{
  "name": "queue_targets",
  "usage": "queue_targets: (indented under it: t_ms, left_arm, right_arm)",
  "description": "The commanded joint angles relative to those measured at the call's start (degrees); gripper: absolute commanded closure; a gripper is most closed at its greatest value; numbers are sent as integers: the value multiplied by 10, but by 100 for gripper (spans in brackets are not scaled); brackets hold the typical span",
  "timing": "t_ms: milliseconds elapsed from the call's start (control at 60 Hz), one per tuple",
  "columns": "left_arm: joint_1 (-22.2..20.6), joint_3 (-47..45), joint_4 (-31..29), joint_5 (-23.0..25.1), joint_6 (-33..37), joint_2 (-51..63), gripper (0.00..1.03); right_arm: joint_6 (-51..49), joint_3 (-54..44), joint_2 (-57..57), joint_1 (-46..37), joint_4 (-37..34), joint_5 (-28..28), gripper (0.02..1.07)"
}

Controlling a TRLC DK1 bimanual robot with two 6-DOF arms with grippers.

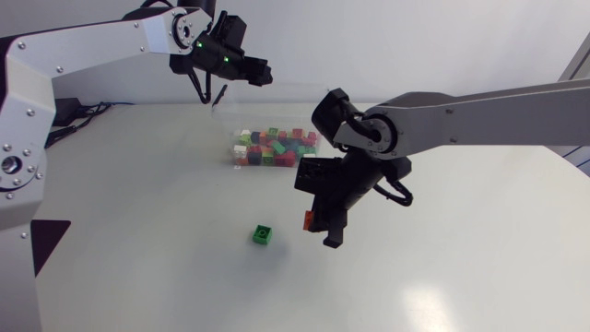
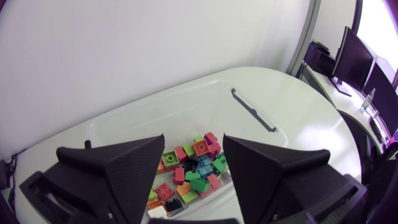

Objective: Place the duplo bricks in the container

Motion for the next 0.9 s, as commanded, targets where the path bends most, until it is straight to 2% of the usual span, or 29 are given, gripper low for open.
queue_targets:
  t_ms: [0, 133, 250, 433, 667, 883]
  left_arm:
    - [-5, 14, 16, -6, -18, 18, 28]
    - [-13, -7, 24, -21, -18, 3, 16]
    - [-16, -76, 76, -37, -16, -43, 5]
    - [-18, -197, 151, -60, -10, -125, 5]
    - [-17, -300, 139, -69, 12, -206, 5]
    - [-15, -391, 96, -69, 39, -288, 5]
  right_arm:
    - [6, -21, -18, -5, 4, -5, 76]
    - [7, -17, -38, -18, 12, -12, 76]
    - [18, 7, -56, -34, 18, -20, 76]
    - [41, 42, -71, -51, 34, -27, 76]
    - [88, 81, -76, -68, 83, -34, 76]
    - [133, 128, -52, -75, 125, -34, 76]
